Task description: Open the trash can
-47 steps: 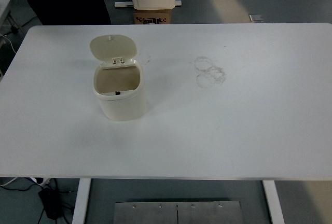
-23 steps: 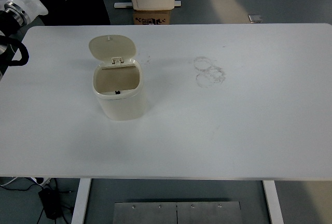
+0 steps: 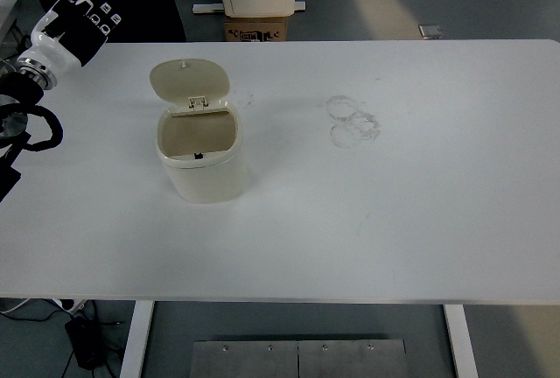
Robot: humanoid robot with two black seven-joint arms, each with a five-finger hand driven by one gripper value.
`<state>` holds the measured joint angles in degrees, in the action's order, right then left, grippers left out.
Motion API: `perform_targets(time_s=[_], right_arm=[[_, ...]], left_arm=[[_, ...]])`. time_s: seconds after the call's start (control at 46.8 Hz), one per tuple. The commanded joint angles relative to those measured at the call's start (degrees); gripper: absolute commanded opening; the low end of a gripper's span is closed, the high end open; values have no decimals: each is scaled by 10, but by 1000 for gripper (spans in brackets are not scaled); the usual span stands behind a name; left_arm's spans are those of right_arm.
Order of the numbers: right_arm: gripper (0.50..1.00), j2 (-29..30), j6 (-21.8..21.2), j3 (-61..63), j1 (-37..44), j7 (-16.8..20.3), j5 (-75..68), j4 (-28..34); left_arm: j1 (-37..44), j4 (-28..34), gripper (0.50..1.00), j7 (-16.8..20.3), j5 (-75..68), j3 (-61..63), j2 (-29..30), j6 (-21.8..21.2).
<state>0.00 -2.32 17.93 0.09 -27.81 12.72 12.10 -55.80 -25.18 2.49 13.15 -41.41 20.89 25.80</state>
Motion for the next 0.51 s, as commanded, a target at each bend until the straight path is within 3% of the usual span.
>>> perform_targets(time_s=[0.0, 0.492], right_arm=[[991, 0, 0, -1, 0, 0, 1, 0], [991, 0, 3, 0, 2, 0, 1, -2]], left_arm=[[3, 6, 1000, 0, 0, -2, -15, 0], [49, 7, 1000, 0, 24, -31, -24, -1]])
